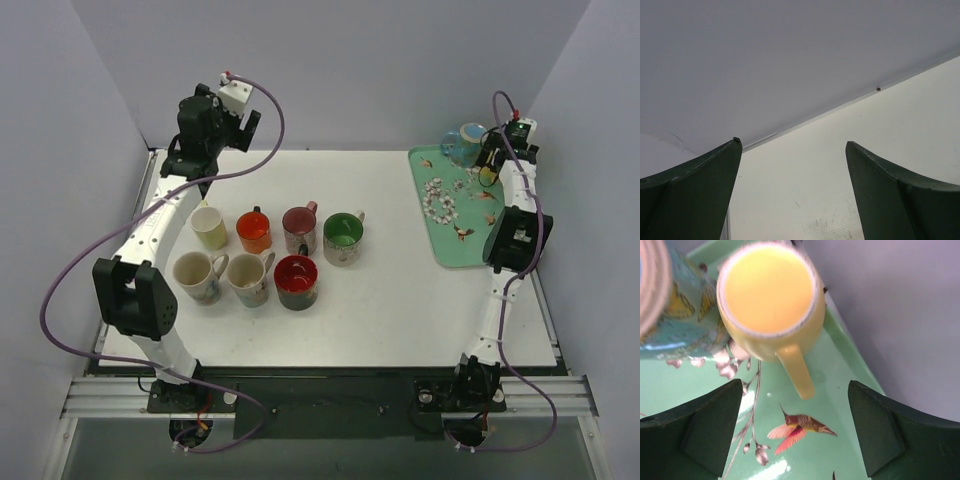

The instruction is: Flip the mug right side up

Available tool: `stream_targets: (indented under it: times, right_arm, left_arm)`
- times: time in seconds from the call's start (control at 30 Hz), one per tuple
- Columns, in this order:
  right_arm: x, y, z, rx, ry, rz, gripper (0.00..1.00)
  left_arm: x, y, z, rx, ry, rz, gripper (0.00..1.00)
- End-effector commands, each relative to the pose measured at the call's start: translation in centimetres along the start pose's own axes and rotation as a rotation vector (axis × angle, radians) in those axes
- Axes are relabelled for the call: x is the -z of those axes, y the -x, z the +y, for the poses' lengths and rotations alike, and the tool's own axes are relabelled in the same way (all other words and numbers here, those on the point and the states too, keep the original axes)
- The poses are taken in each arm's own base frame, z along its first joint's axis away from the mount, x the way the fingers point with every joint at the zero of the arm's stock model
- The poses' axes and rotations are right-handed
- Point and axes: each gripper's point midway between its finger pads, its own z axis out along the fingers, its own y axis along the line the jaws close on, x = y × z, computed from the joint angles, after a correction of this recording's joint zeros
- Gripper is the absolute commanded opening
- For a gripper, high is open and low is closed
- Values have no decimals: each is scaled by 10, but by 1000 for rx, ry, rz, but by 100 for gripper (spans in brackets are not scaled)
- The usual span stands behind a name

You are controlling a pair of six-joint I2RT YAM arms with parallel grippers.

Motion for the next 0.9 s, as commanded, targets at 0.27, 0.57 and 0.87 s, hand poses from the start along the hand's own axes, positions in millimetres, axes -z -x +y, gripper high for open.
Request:
stream_targets:
  times: [0.27,0.57,0.87]
  right_arm:
    - [6,6,-23,0,-35,41,69]
    - [5,12,-21,7,-42,44,53]
    - [3,2,-15,29,12,75,0]
  left_arm:
    - [-12,53,1,-71,4,-120,95]
    - [-11,57,7,-102,33,-137,95]
    - [-11,61,9,-107,43,-151,95]
